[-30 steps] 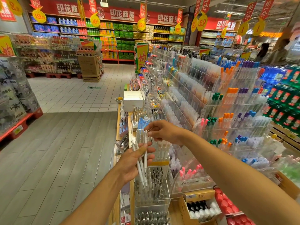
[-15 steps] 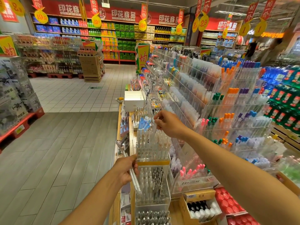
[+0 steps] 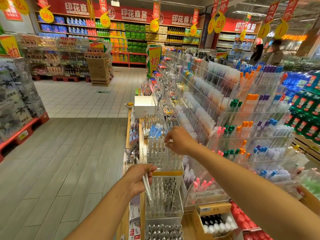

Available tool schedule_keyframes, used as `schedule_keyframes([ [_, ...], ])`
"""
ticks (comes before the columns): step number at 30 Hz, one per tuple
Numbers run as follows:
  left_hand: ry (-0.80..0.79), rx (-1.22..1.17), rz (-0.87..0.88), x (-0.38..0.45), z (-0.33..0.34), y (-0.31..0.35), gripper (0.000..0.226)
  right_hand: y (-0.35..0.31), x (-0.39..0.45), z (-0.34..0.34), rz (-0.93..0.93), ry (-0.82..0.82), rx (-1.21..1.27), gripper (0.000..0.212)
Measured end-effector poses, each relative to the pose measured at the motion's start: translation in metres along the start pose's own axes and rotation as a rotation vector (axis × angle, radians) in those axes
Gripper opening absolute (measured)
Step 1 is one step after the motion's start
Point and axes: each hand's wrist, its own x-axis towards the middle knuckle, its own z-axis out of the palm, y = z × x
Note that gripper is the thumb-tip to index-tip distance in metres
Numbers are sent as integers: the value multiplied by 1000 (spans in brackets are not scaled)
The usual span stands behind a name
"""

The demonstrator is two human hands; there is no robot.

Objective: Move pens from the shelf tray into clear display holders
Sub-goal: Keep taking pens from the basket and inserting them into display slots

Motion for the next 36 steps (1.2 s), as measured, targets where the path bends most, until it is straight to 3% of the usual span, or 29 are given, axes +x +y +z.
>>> schedule_keyframes([
  [8, -120, -50, 22, -4, 7, 1, 25, -10, -3, -9, 10, -36, -105, 11],
  [11, -150, -43, 46, -6, 9, 1, 25, -14, -6, -8, -36, -11, -158, 27],
  [17, -230, -28, 161, -14, 16, 3, 19, -30, -18, -4, -103, -214, 217, 22],
  [24, -281, 10, 231, -18, 20, 3, 16, -30, -27, -10, -71, -228, 451, 12],
  [27, -200, -27, 258, -17, 20, 4, 16, -23, -27, -16, -34, -152, 455, 11],
  [32, 99, -67, 320, -9, 13, 6, 17, -3, -24, -25, -3, -17, 425, 9],
  [36, 158, -30, 281, -6, 5, 7, 23, 7, -24, -20, -19, 5, 337, 9],
])
